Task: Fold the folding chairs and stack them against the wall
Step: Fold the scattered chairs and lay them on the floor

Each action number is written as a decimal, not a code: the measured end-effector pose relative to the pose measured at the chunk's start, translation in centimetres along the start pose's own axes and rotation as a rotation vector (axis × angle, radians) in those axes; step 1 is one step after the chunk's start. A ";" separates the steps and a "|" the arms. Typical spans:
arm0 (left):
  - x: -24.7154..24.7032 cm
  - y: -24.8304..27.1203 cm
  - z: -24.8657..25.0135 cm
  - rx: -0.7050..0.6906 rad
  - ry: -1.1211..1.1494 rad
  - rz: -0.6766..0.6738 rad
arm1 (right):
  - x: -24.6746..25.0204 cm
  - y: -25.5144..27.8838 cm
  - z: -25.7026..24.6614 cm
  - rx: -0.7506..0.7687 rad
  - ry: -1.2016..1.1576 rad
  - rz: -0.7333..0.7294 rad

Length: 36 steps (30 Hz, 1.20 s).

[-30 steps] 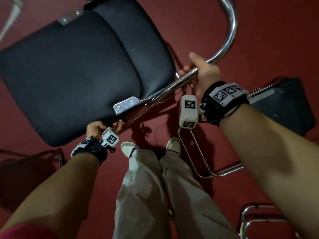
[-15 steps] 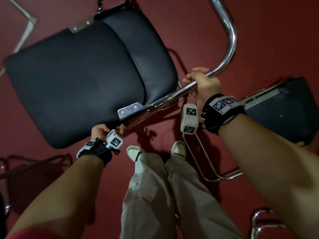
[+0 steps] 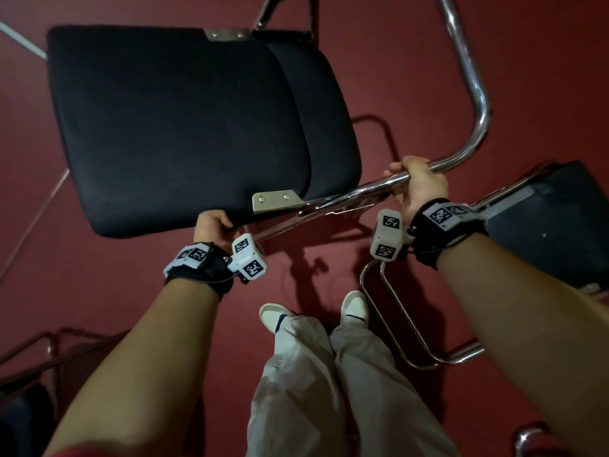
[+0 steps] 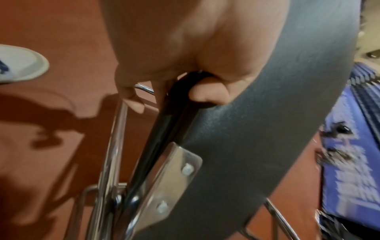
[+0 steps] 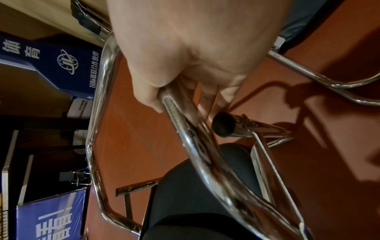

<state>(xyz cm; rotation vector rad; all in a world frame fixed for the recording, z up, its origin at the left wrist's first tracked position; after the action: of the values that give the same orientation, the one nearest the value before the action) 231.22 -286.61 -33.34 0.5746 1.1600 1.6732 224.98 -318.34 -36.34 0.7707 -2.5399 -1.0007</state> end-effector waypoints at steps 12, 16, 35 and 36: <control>-5.5 -0.1 3.2 -0.168 -0.279 0.210 | 2.1 1.6 -4.0 -0.075 -0.010 0.007; -8.6 4.0 3.4 -0.252 -0.250 0.275 | 1.6 2.6 -5.5 -0.057 0.005 -0.006; -10.6 8.1 4.3 -0.364 -0.362 0.004 | 0.7 7.7 -9.4 0.138 0.051 -0.206; -10.5 8.2 4.7 -0.369 -0.367 -0.008 | 0.6 8.1 -9.5 0.148 0.049 -0.216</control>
<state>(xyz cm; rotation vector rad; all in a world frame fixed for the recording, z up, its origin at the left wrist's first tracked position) 235.53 -294.58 -22.51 0.6065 0.5729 1.6371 225.79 -318.83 -23.90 1.1167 -2.5507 -0.8510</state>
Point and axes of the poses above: each hand's wrist, its own y-axis away from the middle knuckle, its own x-axis out of the back of the hand, z = x × y, the point moved 3 cm from there along -y, towards the middle knuckle, and after that the axes turned 10 degrees about y, right-handed, at the moved point
